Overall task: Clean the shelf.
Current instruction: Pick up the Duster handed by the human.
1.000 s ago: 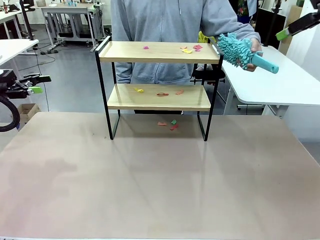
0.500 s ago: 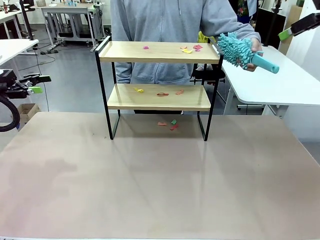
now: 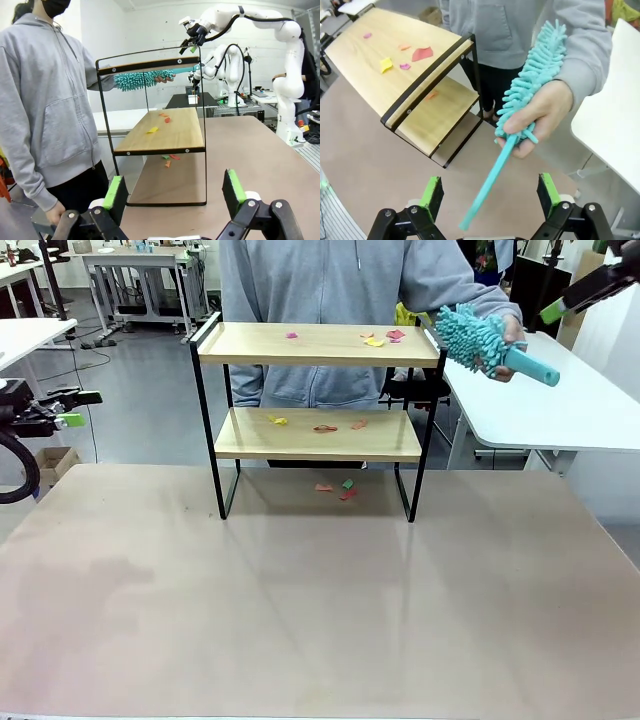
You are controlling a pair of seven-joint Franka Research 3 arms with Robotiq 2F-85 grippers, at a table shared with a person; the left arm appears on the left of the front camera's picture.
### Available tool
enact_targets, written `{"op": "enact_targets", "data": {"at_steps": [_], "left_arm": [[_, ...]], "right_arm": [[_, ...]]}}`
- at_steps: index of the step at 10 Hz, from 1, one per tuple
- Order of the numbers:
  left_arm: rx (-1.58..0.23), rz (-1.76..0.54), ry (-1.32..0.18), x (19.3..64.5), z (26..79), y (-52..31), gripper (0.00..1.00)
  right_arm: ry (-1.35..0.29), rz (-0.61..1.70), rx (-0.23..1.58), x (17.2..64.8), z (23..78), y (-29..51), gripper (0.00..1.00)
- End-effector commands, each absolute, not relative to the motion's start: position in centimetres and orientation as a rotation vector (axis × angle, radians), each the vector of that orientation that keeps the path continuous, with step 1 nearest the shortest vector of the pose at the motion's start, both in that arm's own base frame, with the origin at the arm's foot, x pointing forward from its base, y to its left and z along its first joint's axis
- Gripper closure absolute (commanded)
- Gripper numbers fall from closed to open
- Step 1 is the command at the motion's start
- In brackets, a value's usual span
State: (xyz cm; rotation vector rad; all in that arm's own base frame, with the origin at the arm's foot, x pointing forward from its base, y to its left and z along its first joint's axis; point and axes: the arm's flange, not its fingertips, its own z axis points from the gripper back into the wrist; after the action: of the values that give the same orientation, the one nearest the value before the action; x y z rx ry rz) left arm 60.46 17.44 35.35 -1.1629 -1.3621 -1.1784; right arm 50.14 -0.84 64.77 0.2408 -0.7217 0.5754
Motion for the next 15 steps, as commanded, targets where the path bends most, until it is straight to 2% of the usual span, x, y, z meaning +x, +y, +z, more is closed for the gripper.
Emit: {"op": "enact_targets", "data": {"at_steps": [1,7,12,13,14,15], "left_arm": [[-1.159,-1.182,-1.367,60.4,35.5,17.5,0.00],[-1.159,-1.182,-1.367,60.4,35.5,17.5,0.00],[-1.159,-1.182,-1.367,60.4,35.5,17.5,0.00],[-1.159,-1.182,-1.367,60.4,35.5,17.5,0.00],[-1.159,-1.182,-1.367,60.4,35.5,17.5,0.00],[-1.159,-1.182,-1.367,60.4,35.5,17.5,0.00]], "right_arm": [[-0.644,0.485,0.190,49.4,63.7,1.7,0.00],[-0.578,0.357,0.050,48.4,60.4,4.6,0.00],[-0.577,0.315,0.044,48.5,58.2,5.0,0.00],[-0.583,0.288,0.044,48.7,58.2,5.0,0.58],[-0.581,0.284,0.043,48.8,58.2,4.9,0.58],[-0.571,0.277,0.038,48.9,58.2,4.8,1.00]]}}
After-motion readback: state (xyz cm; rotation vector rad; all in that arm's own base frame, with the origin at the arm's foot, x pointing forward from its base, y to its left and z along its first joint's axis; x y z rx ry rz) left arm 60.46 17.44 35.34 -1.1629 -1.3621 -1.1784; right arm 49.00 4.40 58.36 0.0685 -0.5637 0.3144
